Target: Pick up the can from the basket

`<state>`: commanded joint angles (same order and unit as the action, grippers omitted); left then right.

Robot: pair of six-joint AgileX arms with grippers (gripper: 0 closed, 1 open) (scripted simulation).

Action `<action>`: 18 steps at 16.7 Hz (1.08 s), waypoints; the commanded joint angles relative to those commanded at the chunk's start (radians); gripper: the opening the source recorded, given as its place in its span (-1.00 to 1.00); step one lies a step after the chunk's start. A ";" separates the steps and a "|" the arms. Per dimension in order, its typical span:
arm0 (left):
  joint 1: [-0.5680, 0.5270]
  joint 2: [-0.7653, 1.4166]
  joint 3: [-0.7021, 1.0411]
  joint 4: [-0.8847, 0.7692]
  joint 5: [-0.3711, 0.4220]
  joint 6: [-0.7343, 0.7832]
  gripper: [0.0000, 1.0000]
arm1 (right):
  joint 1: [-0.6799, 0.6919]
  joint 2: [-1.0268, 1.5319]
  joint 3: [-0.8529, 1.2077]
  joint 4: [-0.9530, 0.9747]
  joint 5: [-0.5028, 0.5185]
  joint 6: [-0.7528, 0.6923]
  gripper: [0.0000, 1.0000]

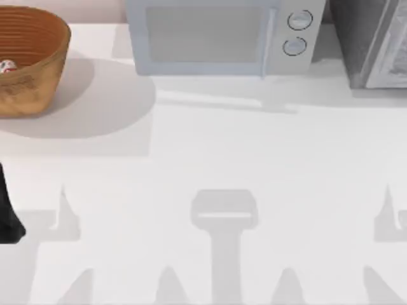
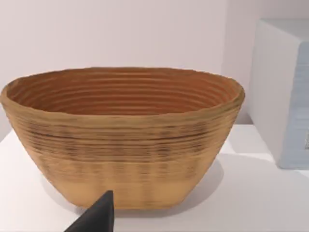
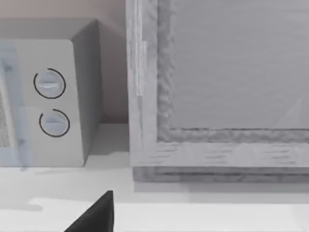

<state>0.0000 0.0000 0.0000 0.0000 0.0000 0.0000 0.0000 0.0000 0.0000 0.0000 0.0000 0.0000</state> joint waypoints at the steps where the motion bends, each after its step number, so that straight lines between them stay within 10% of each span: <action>1: 0.000 0.000 0.000 0.000 0.000 0.000 1.00 | 0.000 0.000 0.000 0.000 0.000 0.000 1.00; 9: 0.031 0.237 0.185 -0.128 -0.012 0.001 1.00 | 0.000 0.000 0.000 0.000 0.000 0.000 1.00; 18: 0.070 0.937 0.877 -0.480 0.009 0.040 1.00 | 0.000 0.000 0.000 0.000 0.000 0.000 1.00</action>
<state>0.0701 0.9368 0.8771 -0.4800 0.0093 0.0399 0.0000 0.0000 0.0000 0.0000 0.0000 0.0000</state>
